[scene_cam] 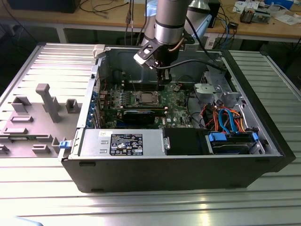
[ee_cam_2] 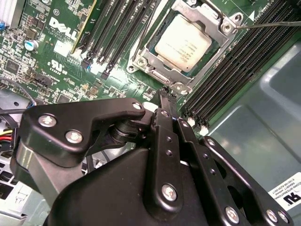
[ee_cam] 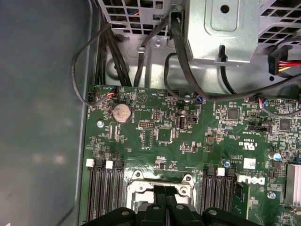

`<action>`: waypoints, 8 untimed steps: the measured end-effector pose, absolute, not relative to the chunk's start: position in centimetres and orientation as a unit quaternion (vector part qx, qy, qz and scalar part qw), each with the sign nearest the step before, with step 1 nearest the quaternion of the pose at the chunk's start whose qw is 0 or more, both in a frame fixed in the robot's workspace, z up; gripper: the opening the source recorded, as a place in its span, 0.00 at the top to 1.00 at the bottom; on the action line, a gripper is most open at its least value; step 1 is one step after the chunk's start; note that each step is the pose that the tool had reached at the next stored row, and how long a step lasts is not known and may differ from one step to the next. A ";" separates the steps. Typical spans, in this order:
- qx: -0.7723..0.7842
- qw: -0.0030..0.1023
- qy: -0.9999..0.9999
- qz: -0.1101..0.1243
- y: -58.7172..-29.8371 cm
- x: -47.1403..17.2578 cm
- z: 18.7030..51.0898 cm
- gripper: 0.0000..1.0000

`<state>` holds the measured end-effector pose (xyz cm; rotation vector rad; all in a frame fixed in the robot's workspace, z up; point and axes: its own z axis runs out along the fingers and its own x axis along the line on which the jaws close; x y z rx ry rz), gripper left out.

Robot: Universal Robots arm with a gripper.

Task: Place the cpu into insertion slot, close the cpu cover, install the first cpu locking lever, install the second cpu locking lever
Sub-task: 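Close the cpu cover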

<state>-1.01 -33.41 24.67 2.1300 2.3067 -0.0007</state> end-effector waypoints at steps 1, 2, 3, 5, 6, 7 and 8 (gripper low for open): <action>0.678 0.001 0.735 0.000 -33.4 -1.1 24.7 0.89; 0.678 0.001 0.735 0.000 -33.4 -1.2 24.6 0.89; 0.678 0.001 0.735 0.000 -33.4 -1.4 24.6 0.89; 0.678 0.001 0.735 0.000 -33.4 -1.7 24.6 0.89; 0.678 0.001 0.735 0.000 -33.4 -1.7 24.6 0.89; 0.678 0.001 0.735 0.000 -33.4 -1.7 24.6 0.89; 0.678 0.001 0.735 0.000 -33.4 -1.7 24.6 0.89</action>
